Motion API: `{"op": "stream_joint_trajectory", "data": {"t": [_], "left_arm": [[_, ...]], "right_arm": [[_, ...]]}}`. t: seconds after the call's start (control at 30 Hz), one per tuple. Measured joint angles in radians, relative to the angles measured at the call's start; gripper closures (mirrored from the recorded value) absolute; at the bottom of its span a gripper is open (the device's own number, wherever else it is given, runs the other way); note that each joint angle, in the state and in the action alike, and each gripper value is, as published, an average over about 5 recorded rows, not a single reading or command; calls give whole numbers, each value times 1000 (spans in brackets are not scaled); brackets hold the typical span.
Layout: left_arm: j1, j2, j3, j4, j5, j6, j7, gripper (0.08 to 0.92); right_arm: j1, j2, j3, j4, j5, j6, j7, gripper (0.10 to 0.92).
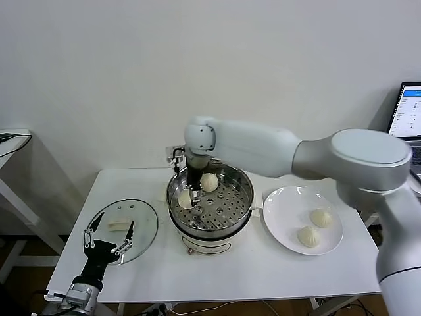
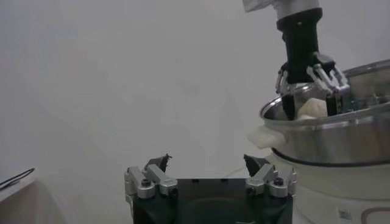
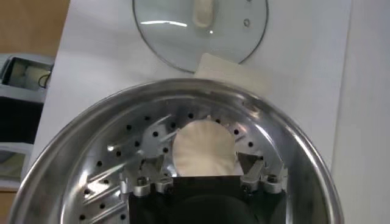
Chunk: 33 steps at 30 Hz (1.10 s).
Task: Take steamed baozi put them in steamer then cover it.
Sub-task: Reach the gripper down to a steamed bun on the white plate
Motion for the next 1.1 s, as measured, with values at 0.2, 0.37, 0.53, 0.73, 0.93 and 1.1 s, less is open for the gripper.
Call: {"op": "stream_joint_trajectory", "data": {"t": [0.2,0.37,0.53,0.73,0.93,1.1], "left_arm": [[6,-2,9,-9,6,2,-3,177],[11,-3,13,-20,8,5,-7,177],[16,-7,19,-25,14,5,-9,177],[19,-14,26,-25,23,3,-10,177],[24,-16,28,-27,26,1,-11,177],[25,-17,31,-23,28,-1,-12,177]], "right_arm": [[92,-205,-28,129,1,44,-51,203],[117,-394,-34,219,-59,97,-104,203],[78,-561,-12,265,-163,159,-145,203],[-59,-699,88,283,-304,224,-169,203],[-237,-758,224,274,-433,271,-177,203],[-375,-765,325,248,-520,304,-176,203]]}}
